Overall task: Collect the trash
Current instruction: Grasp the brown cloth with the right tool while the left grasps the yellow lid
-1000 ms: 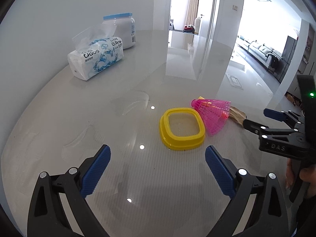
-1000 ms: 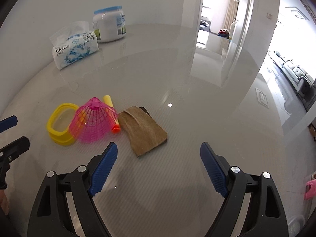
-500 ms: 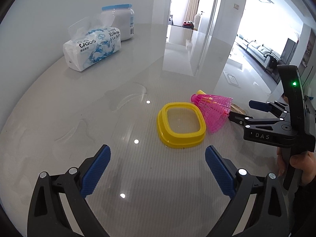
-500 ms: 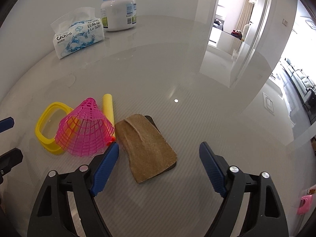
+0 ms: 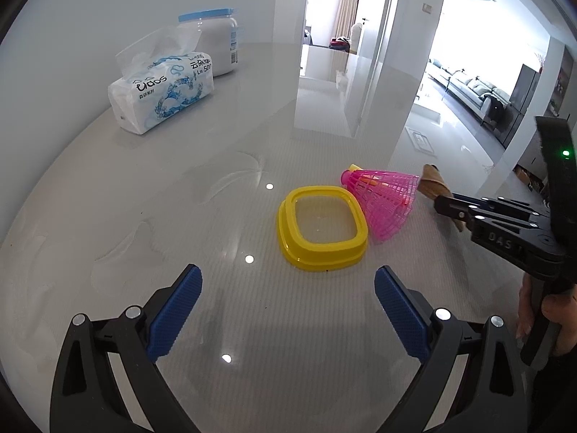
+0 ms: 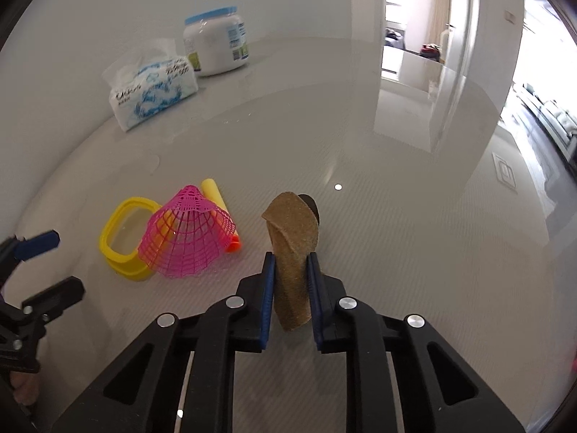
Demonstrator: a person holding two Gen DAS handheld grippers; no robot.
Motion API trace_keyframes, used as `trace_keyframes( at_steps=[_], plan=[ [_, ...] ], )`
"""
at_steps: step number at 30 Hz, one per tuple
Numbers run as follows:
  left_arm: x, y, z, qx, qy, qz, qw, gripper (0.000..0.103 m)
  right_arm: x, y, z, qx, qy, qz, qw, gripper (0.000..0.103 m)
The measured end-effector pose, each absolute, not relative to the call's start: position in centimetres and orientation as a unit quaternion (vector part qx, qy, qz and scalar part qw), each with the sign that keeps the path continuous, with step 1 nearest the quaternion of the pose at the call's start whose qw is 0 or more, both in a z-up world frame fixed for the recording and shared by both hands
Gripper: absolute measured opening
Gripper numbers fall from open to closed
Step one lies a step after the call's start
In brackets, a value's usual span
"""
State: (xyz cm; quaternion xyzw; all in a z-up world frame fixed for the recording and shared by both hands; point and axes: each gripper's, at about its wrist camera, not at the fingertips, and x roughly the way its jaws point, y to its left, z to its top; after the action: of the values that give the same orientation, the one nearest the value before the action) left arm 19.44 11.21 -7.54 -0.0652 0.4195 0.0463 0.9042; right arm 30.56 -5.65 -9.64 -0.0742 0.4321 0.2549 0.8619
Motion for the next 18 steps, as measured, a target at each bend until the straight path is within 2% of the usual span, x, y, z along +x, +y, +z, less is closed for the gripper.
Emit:
trace_keyframes(
  at_steps=[18],
  plan=[
    [22.7, 8.7, -8.8, -0.054, 0.444, 0.057, 0.893, 0.095, 26.0, -9.6, -6.9, 0.016, 0.386, 0.259, 0.885, 0.016]
  ],
)
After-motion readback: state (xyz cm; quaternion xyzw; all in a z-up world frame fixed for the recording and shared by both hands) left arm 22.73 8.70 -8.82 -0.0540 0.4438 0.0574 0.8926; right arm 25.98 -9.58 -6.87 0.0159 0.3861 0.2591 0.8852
